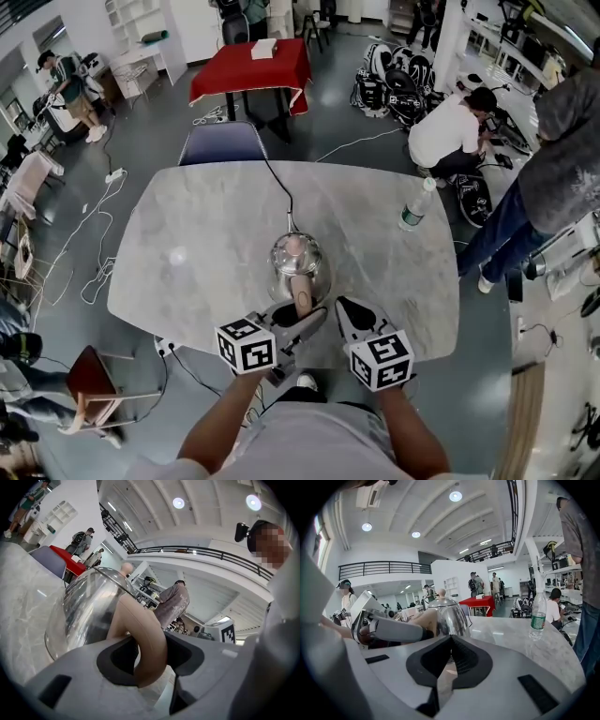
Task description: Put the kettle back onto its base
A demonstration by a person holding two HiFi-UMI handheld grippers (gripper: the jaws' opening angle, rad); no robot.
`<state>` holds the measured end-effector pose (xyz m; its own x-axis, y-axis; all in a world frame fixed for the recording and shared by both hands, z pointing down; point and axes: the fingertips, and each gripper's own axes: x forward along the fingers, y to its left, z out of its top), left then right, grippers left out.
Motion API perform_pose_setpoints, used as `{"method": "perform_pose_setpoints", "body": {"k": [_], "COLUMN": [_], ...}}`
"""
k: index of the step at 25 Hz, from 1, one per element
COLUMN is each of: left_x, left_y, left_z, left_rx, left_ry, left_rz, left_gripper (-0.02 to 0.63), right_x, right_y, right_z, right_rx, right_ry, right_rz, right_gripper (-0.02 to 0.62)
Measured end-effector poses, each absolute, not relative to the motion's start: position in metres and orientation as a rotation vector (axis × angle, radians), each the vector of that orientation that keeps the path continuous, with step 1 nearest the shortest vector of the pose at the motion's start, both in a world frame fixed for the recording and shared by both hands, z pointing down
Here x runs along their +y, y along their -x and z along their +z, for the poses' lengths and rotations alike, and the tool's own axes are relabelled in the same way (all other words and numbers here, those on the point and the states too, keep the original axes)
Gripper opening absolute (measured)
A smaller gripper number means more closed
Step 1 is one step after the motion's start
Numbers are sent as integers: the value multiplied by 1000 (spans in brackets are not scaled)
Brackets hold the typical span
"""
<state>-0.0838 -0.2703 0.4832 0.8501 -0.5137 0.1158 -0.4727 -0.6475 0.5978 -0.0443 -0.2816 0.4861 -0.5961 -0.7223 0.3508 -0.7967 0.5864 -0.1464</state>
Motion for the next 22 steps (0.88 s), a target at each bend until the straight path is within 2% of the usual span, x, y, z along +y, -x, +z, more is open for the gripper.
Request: {"method": "perform_pose_setpoints", "body": {"k": [22], "left_x": [-295], "left_y": [87], "left_z": [505], "left_rx": [-616], "left_ry": [-2411], "left_rz": [-42], "left_gripper": [164], "right_x": [-309], "right_y": [48], "right_z": [502], "right_rx": [-2521], "right_ry": [-1329], "right_rz": [464], "right_gripper": [3]}}
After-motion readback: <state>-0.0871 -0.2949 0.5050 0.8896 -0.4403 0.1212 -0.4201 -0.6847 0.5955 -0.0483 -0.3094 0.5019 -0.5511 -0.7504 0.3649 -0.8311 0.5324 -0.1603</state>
